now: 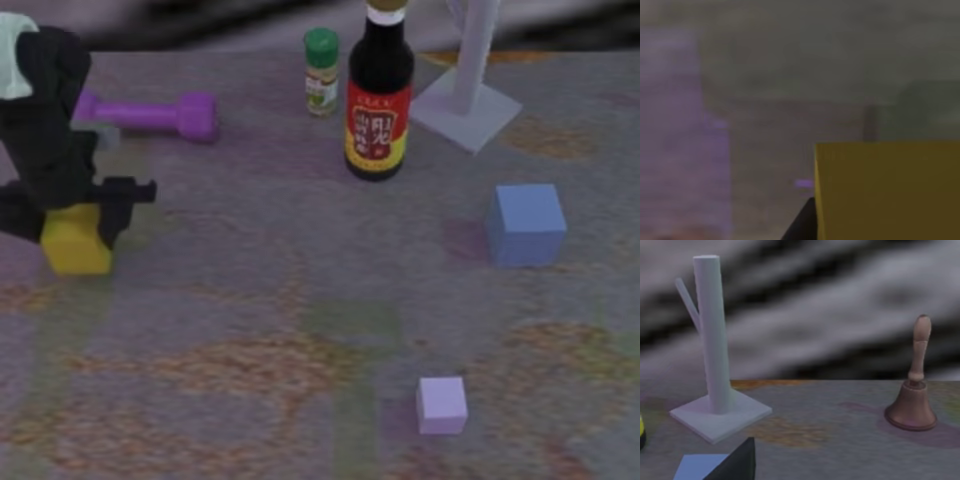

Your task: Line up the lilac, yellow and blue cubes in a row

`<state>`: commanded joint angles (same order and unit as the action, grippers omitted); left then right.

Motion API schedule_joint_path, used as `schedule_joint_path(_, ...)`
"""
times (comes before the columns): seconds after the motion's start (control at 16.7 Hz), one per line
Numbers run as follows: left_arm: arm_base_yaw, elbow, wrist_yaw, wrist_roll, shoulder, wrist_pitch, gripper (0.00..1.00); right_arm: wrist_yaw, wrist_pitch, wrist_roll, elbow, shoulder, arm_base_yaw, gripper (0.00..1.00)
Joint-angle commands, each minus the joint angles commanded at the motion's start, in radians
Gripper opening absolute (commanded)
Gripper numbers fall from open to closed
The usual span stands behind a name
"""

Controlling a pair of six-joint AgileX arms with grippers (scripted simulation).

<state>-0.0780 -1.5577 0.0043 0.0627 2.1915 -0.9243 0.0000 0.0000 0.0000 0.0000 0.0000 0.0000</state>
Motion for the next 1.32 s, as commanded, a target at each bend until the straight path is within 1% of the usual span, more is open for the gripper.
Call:
schedule_joint_path(0.24, 0.012, -0.066, -0.003, 0.004, -0.055, -0.118, 0.0, 0.0, 0.0, 0.0, 0.0, 0.0, 0.0, 1.0)
schedule_joint_path(0.54, 0.006, -0.069, -0.003, 0.004, -0.057, -0.124, 0.0, 0.0, 0.0, 0.0, 0.0, 0.0, 0.0, 1.0)
schedule_joint_path(0.6, -0.006, -0.071, -0.003, 0.016, -0.055, -0.126, 0.0, 0.0, 0.0, 0.0, 0.0, 0.0, 0.0, 1.0)
schedule_joint_path(0.72, -0.061, -0.075, -0.002, 0.07, -0.053, -0.133, 0.0, 0.0, 0.0, 0.0, 0.0, 0.0, 0.0, 1.0)
schedule_joint_path(0.78, -0.105, -0.075, -0.002, 0.113, -0.053, -0.137, 0.0, 0.0, 0.0, 0.0, 0.0, 0.0, 0.0, 1.0)
schedule_joint_path(0.9, -0.222, -0.071, -0.002, 0.229, -0.059, -0.146, 0.0, 0.0, 0.0, 0.0, 0.0, 0.0, 0.0, 1.0)
schedule_joint_path(1.2, -0.616, -0.043, -0.006, 0.611, -0.099, -0.16, 0.0, 0.0, 0.0, 0.0, 0.0, 0.0, 0.0, 1.0)
schedule_joint_path(1.32, -0.738, -0.028, -0.007, 0.733, -0.121, -0.161, 0.0, 0.0, 0.0, 0.0, 0.0, 0.0, 0.0, 1.0)
